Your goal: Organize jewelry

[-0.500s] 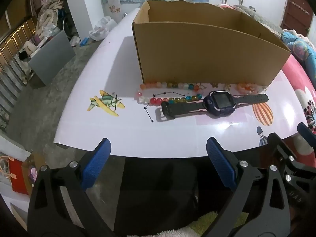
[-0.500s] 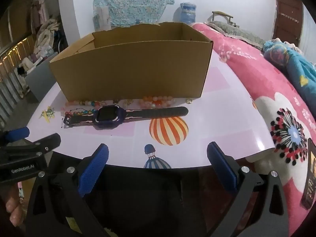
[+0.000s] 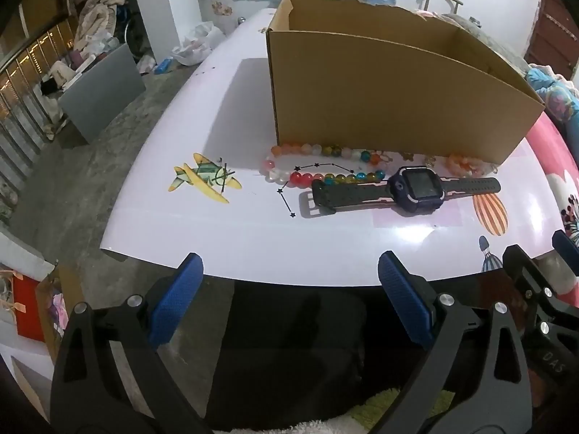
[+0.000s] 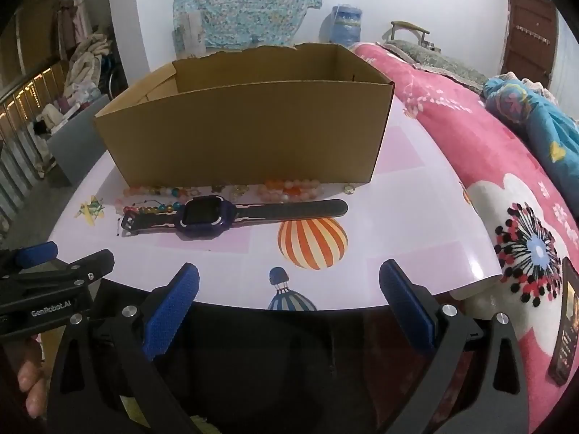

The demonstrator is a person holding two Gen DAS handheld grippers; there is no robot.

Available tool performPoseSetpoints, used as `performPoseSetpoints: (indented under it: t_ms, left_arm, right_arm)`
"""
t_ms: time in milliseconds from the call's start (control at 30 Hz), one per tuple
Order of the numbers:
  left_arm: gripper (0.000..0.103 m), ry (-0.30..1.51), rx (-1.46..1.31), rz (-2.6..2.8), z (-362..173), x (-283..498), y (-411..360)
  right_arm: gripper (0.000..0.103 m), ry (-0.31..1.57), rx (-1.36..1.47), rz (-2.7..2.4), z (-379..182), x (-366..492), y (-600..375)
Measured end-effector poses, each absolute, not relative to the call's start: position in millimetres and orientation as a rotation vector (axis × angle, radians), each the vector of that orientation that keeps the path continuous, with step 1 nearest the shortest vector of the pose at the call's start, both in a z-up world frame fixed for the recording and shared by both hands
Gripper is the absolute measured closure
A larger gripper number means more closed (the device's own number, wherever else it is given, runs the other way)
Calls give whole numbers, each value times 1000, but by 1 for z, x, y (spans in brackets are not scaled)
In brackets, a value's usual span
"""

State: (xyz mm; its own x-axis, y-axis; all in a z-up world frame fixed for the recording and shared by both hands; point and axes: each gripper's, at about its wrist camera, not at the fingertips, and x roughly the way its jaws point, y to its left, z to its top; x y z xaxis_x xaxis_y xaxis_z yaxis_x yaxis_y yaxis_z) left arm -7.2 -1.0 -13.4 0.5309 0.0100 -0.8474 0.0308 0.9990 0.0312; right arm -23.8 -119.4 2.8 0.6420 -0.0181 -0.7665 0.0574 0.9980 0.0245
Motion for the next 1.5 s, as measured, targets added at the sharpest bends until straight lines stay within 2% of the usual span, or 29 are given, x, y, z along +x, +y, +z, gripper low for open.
performPoseSetpoints:
  t_ms: [1500]
  left_arm:
    - [9,1014,39,-1,-6,-2,10]
  right_arm:
    - [6,891,65,-28,-1,-24,-115]
